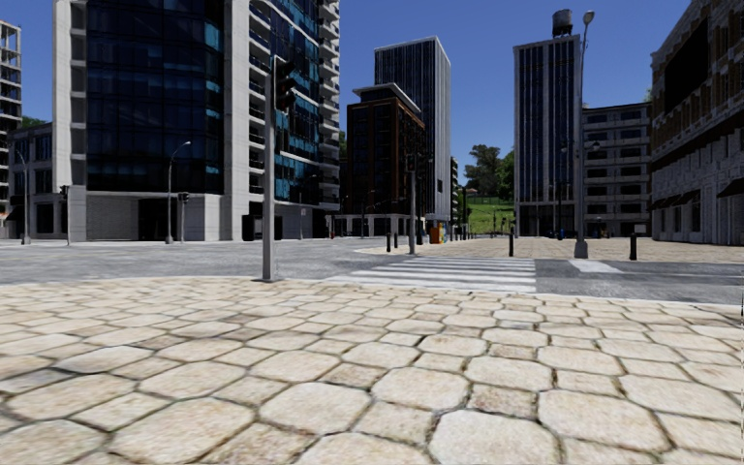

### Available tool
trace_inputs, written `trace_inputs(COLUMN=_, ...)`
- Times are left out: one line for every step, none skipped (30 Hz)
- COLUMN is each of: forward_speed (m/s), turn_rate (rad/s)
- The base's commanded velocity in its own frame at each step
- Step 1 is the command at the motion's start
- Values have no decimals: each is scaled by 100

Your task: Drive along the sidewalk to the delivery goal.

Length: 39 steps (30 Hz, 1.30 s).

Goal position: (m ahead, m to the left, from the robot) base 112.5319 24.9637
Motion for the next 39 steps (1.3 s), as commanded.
trace_inputs(forward_speed=200, turn_rate=0)
trace_inputs(forward_speed=200, turn_rate=0)
trace_inputs(forward_speed=200, turn_rate=0)
trace_inputs(forward_speed=200, turn_rate=0)
trace_inputs(forward_speed=200, turn_rate=0)
trace_inputs(forward_speed=200, turn_rate=0)
trace_inputs(forward_speed=200, turn_rate=0)
trace_inputs(forward_speed=200, turn_rate=0)
trace_inputs(forward_speed=200, turn_rate=0)
trace_inputs(forward_speed=200, turn_rate=0)
trace_inputs(forward_speed=200, turn_rate=0)
trace_inputs(forward_speed=200, turn_rate=-2)
trace_inputs(forward_speed=200, turn_rate=-4)
trace_inputs(forward_speed=200, turn_rate=-7)
trace_inputs(forward_speed=200, turn_rate=-7)
trace_inputs(forward_speed=200, turn_rate=-12)
trace_inputs(forward_speed=200, turn_rate=-13)
trace_inputs(forward_speed=200, turn_rate=-13)
trace_inputs(forward_speed=200, turn_rate=-16)
trace_inputs(forward_speed=200, turn_rate=-18)
trace_inputs(forward_speed=200, turn_rate=-19)
trace_inputs(forward_speed=200, turn_rate=-19)
trace_inputs(forward_speed=200, turn_rate=-21)
trace_inputs(forward_speed=200, turn_rate=-21)
trace_inputs(forward_speed=200, turn_rate=-21)
trace_inputs(forward_speed=200, turn_rate=-21)
trace_inputs(forward_speed=200, turn_rate=-21)
trace_inputs(forward_speed=200, turn_rate=-21)
trace_inputs(forward_speed=200, turn_rate=-21)
trace_inputs(forward_speed=200, turn_rate=-21)
trace_inputs(forward_speed=200, turn_rate=-21)
trace_inputs(forward_speed=200, turn_rate=-21)
trace_inputs(forward_speed=200, turn_rate=-21)
trace_inputs(forward_speed=200, turn_rate=-21)
trace_inputs(forward_speed=200, turn_rate=-23)
trace_inputs(forward_speed=200, turn_rate=-24)
trace_inputs(forward_speed=200, turn_rate=-24)
trace_inputs(forward_speed=200, turn_rate=-24)
trace_inputs(forward_speed=200, turn_rate=-24)
